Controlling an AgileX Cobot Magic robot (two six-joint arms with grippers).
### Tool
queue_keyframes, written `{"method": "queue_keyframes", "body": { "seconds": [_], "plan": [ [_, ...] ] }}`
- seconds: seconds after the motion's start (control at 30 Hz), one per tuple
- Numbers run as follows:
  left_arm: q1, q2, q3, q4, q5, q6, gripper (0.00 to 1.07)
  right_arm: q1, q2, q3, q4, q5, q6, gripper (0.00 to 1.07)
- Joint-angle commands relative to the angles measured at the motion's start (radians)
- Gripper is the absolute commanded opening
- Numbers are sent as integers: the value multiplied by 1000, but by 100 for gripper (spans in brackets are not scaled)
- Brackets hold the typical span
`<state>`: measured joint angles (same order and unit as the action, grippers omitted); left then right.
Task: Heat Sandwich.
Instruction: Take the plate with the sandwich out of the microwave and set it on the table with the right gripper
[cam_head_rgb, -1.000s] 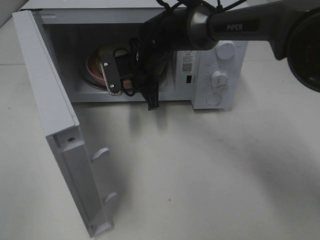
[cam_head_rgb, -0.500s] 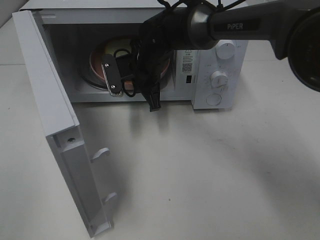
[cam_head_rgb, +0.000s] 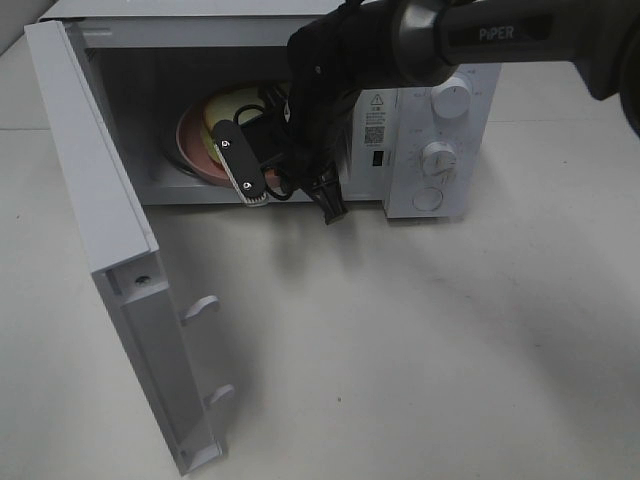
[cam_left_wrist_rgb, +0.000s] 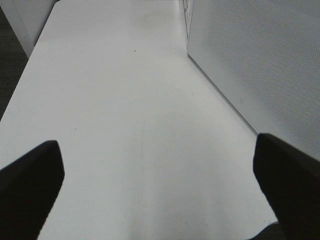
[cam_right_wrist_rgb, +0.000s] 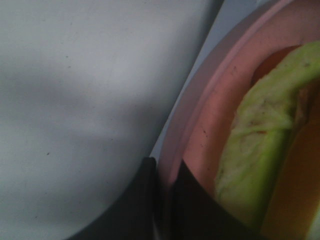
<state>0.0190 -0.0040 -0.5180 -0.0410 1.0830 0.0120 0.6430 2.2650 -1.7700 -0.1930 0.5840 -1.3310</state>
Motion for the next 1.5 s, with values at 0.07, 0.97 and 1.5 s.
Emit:
{"method": "queue_keyframes", "body": {
  "seconds": [0.07, 0.97, 1.5],
  "plan": [
    [2, -15, 1, 0, -12, 0, 98, 0, -62, 41, 26, -18, -63, 0],
    [2, -15, 1, 0, -12, 0, 98, 23, -384, 415, 204, -64, -362, 0],
    [2, -15, 1, 0, -12, 0, 98, 23, -624, 647, 200, -98, -357, 0]
  ]
}}
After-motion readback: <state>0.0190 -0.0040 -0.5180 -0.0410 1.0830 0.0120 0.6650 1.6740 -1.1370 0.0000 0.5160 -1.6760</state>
